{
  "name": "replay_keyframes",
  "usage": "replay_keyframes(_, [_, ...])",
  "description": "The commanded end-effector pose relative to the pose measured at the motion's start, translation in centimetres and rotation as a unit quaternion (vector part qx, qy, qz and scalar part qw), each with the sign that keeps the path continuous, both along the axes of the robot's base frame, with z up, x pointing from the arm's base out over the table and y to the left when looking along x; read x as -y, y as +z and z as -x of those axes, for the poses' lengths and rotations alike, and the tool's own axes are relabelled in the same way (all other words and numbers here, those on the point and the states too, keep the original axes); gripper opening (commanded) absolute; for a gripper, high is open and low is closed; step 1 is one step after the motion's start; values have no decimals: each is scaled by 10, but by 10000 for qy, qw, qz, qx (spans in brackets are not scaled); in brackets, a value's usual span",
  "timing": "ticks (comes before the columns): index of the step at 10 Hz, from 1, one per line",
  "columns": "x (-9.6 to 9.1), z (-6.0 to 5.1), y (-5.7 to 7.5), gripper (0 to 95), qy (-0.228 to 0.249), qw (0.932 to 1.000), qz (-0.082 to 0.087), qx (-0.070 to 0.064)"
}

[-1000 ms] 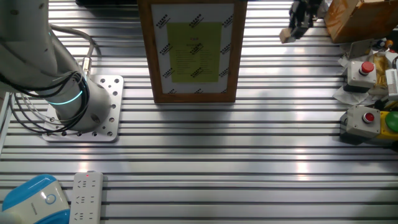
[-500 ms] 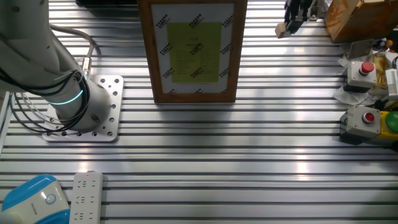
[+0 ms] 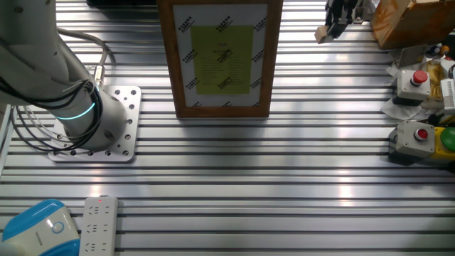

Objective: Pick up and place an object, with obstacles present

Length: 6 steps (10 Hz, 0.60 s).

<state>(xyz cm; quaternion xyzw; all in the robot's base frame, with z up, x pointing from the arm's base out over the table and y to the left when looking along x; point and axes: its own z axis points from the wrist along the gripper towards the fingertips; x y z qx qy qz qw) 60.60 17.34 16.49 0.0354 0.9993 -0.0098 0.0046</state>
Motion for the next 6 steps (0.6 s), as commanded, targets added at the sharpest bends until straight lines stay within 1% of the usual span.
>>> replay_keyframes(1, [0, 2, 0, 0, 150, 9999, -74, 13])
replay_keyframes(3, [0, 2, 0, 0, 307, 9994, -164, -2])
replay_keyframes(4, [0, 2, 0, 0, 380, 9991, -183, -35])
replay_keyframes(5, [0, 2, 0, 0, 438, 9987, -251, -58])
replay_keyframes(6, [0, 2, 0, 0, 465, 9985, -255, -122])
